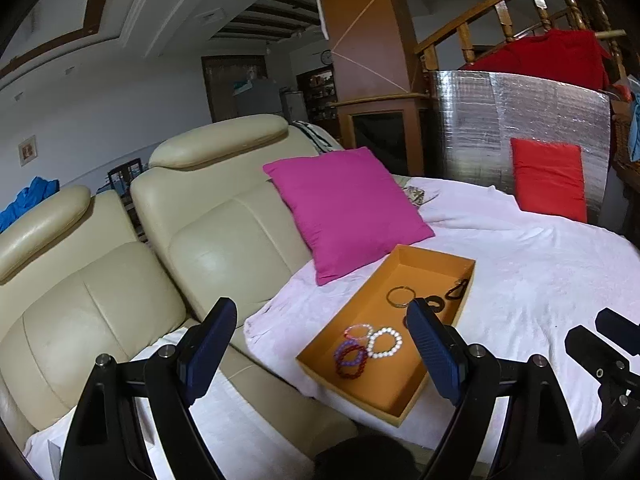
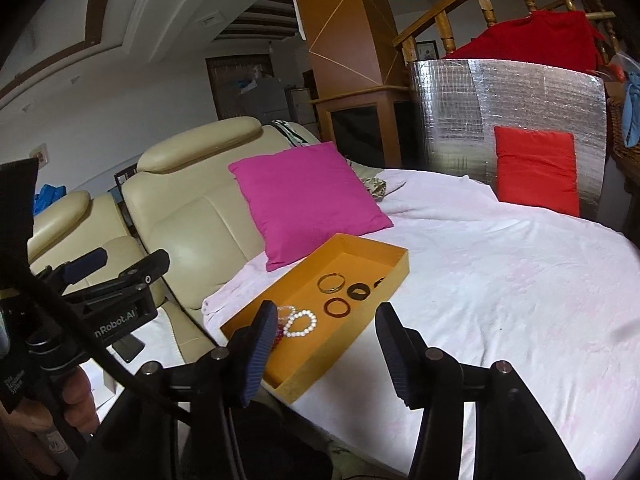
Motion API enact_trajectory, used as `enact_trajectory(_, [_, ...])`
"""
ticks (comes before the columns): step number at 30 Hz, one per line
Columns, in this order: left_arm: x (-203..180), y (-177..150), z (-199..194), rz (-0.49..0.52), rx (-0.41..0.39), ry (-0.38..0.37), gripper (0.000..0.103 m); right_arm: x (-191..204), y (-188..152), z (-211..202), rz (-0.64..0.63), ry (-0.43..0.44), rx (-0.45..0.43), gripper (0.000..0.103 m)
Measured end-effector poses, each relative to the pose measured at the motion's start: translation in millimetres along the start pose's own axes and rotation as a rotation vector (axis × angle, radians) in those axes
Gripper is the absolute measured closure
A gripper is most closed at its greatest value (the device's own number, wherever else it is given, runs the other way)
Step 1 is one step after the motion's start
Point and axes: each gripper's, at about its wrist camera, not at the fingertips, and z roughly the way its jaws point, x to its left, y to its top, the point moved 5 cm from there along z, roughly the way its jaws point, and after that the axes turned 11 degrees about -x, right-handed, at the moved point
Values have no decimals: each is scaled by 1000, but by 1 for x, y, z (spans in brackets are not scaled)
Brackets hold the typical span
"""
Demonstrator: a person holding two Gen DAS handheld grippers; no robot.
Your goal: Organize jewelry
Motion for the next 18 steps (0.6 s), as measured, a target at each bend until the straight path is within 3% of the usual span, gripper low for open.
enact_trajectory(18, [33, -13, 12, -34, 37, 43, 16, 30, -9, 12, -25, 31, 29, 47])
